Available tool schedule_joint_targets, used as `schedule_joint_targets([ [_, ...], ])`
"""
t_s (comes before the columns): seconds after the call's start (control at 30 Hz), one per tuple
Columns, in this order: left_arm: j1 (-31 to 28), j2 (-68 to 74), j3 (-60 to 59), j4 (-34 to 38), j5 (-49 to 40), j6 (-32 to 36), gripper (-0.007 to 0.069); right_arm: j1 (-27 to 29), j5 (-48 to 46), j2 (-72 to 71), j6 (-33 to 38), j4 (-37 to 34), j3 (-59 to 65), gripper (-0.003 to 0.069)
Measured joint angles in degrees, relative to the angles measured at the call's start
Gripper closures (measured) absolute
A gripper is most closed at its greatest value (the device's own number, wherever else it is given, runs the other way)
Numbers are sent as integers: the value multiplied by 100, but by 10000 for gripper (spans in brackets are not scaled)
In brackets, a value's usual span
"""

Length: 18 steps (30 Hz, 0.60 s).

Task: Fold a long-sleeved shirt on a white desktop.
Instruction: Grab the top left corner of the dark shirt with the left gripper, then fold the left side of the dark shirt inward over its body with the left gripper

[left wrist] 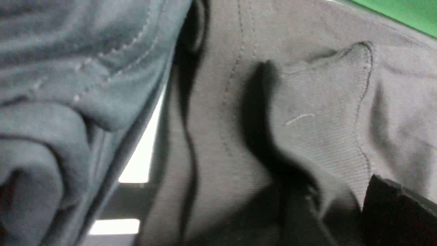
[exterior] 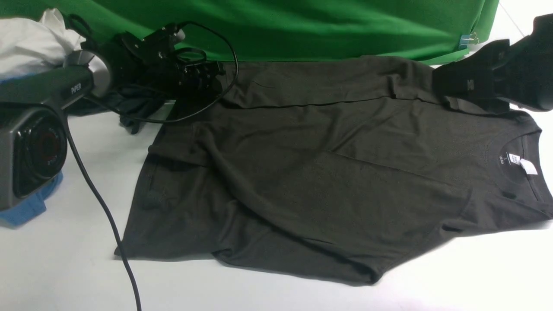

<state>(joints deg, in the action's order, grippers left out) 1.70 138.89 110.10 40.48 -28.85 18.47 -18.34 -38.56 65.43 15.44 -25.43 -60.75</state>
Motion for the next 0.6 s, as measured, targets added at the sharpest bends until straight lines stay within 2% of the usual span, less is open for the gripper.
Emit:
schedule_joint_targets([
  [0.2,-17,13,15,0,-25,343,552,0,0,0,0,0,0,418],
  [0.43,-176,-195,-16,0,-531,403,563,0,0,0,0,0,0,418],
  [0.6,-388,-730,-16,-20,-1497,407,563,0,7,0,0,0,0,418],
])
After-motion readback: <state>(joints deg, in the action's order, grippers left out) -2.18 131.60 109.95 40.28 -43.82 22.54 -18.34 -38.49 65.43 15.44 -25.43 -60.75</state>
